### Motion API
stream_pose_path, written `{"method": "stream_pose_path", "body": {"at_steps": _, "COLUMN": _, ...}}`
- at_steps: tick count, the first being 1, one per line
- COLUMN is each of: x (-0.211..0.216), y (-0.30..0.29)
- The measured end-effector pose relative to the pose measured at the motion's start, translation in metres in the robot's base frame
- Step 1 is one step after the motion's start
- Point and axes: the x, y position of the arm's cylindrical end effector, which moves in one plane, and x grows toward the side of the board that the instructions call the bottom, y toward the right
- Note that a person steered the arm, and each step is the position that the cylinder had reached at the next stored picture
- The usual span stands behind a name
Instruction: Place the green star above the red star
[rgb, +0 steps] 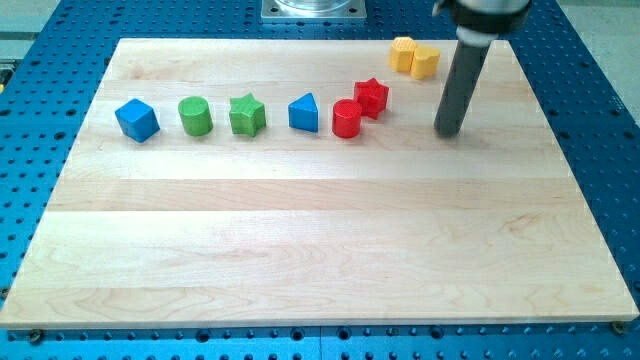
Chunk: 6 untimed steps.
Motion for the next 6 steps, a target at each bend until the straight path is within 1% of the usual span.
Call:
{"method": "stream_pose_path", "body": {"at_steps": 1, "x": 0.026, "y": -0.163}}
{"method": "stream_pose_path", "body": {"at_steps": 2, "x": -0.011, "y": -0.24}}
{"method": "stream_pose_path", "body": {"at_steps": 3, "x": -0.028, "y": -0.248}}
{"method": "stream_pose_path", "body": {"at_steps": 4, "x": -0.034, "y": -0.263}}
{"method": "stream_pose_path", "body": {"at_steps": 5, "x": -0.077, "y": -0.233}}
{"method": "stream_pose_path", "body": {"at_steps": 6, "x": -0.094, "y": -0.206}}
